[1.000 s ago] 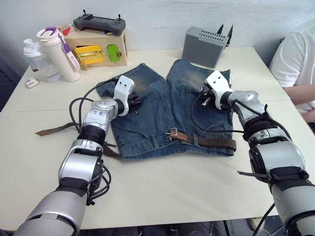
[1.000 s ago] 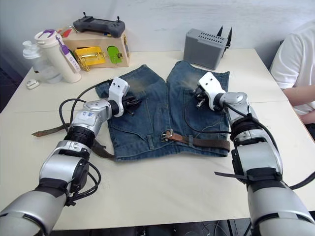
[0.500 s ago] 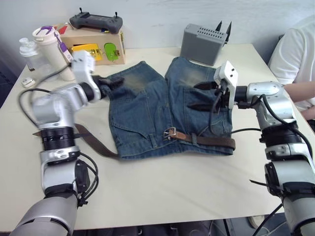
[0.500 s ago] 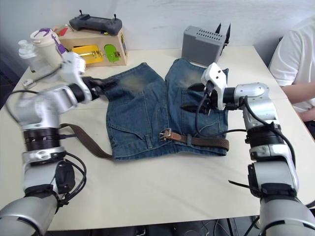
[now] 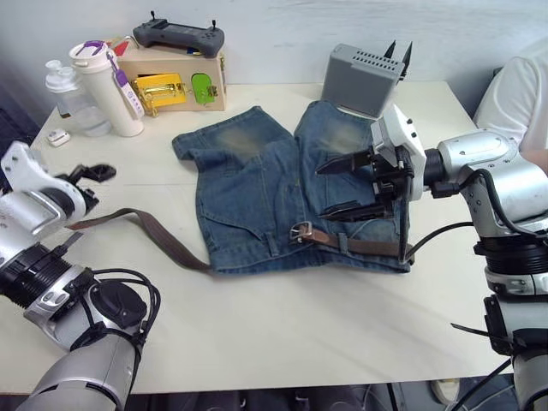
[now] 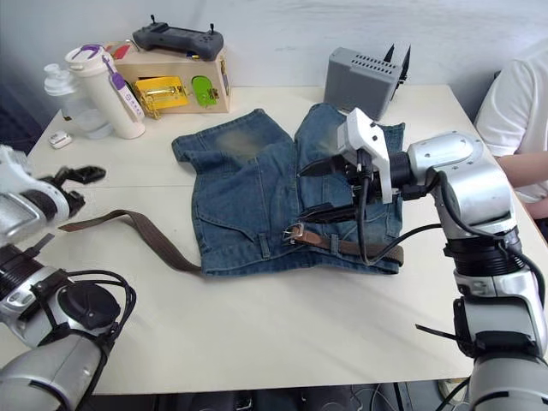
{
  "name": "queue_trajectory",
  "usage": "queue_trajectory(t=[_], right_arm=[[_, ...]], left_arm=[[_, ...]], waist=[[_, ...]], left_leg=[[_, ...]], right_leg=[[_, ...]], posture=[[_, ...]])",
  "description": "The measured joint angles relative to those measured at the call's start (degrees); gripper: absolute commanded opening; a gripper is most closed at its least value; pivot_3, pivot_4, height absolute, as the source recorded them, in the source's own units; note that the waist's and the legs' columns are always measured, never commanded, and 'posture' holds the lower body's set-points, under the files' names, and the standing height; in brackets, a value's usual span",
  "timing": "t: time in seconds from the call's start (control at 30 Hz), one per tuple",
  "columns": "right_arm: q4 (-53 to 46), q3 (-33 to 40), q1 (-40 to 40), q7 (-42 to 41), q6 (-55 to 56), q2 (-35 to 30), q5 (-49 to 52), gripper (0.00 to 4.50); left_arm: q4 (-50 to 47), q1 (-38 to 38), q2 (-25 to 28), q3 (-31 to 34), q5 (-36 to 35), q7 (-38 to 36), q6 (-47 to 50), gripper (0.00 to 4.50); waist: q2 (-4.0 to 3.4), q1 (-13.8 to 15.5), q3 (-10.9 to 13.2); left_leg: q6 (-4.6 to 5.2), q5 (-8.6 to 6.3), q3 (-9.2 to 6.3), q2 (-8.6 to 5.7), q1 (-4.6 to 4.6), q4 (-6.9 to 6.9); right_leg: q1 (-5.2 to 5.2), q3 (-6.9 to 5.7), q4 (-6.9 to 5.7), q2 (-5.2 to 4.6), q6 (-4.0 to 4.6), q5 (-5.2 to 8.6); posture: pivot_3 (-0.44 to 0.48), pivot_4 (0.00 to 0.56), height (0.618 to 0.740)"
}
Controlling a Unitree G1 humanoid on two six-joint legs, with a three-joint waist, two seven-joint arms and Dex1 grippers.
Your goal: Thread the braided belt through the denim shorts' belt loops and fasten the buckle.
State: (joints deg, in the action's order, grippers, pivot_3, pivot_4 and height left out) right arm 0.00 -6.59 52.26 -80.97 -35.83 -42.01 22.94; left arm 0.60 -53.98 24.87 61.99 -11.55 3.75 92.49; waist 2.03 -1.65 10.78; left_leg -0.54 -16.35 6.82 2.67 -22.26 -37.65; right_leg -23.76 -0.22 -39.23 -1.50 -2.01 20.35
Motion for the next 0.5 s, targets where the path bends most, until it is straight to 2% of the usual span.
queue_trajectory(t=[0.1,0.23,0.5], right_arm=[[0.1,0.0,0.0,0.1,0.0,-0.3,-0.1,4.46],[0.3,0.0,0.0,0.5,0.0,-0.4,-0.3,4.46],[0.6,0.0,0.0,1.8,0.0,-0.6,-0.6,4.46]], left_arm=[[-0.2,-2.0,-1.1,5.1,1.6,2.8,0.0,4.50],[-1.9,-4.4,-4.0,8.7,3.7,6.5,0.1,4.50],[-6.7,-6.0,-10.0,10.2,8.3,11.0,0.1,4.50]], waist=[[0.17,0.1,0.1],[0.18,0.1,0.1],[0.19,0.0,0.1]], left_leg=[[-0.02,-0.01,-0.07,-0.01,0.00,-0.02],[-0.04,-0.02,-0.10,-0.03,0.00,-0.01],[-0.09,-0.03,-0.08,0.01,0.01,0.03]], right_leg=[[0.04,-0.08,0.02,-0.03,0.00,0.00],[0.07,-0.13,0.04,-0.05,0.00,0.00],[0.05,-0.16,0.05,-0.01,0.00,0.00]], posture=[[0.000,0.150,0.735],[0.000,0.150,0.735],[0.000,0.150,0.735]])
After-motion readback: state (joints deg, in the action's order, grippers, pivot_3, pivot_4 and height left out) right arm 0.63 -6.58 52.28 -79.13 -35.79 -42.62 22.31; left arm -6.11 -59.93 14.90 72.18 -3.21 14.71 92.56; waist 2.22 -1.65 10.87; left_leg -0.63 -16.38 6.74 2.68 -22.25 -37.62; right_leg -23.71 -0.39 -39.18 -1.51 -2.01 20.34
